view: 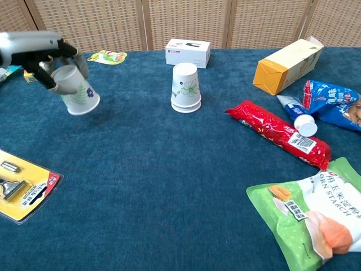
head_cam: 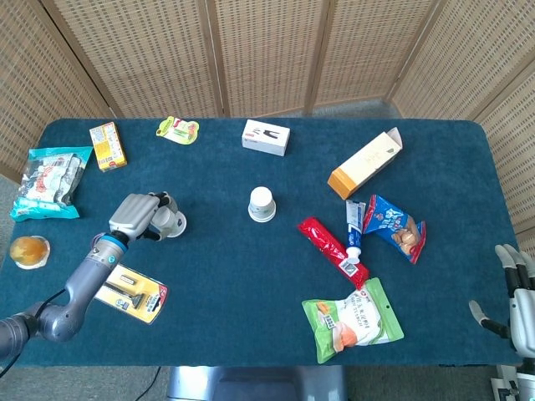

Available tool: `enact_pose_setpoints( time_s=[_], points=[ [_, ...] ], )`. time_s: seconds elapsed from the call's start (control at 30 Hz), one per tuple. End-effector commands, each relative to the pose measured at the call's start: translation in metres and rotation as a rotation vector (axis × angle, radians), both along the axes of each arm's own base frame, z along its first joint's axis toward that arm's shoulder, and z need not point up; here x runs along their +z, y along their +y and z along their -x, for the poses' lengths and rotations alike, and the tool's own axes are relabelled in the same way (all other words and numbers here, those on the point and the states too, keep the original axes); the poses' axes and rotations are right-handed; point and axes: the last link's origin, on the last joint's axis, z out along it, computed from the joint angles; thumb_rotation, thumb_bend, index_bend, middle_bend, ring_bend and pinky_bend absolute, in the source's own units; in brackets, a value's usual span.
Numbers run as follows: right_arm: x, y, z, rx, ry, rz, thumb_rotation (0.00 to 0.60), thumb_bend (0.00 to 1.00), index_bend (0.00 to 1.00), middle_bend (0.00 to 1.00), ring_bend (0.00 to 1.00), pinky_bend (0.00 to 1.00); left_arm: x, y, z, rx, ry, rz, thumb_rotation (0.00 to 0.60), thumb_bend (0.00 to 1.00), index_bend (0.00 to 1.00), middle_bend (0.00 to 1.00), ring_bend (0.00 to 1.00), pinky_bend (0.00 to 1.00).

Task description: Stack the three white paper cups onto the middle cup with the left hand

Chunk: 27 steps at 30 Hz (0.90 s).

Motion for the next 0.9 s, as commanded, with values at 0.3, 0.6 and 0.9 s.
enact_pose_setpoints(
  time_s=[0.3, 0.6, 0.9],
  points=[
    [-0.002, 0.003, 0.001, -0.002, -0.001, -0.011, 0.6, 0.28, 0.0, 0.08, 0.0, 0.33, 0.008, 0.016, -0.063, -0.091, -0.102, 0.022, 0.6, 0.36, 0.4, 0.35, 0.37, 0.61],
    [-0.001, 0.006, 0.004, -0.008, -0.001, -0.009, 0.599, 0.28, 0.0, 0.08, 0.0, 0.33, -0.002, 0.032, -0.108, -0.14, -0.173, 0.026, 0.6, 0.36, 0.41, 0.35, 0.37, 0.61],
    [0.003, 0.011, 0.007, -0.024, -0.003, 0.003, 0.599, 0.28, 0.0, 0.08, 0.0, 0.33, -0.021, 0.047, -0.144, -0.17, -0.223, 0.031, 0.6, 0.36, 0.41, 0.35, 0.37, 0.61]
  ],
)
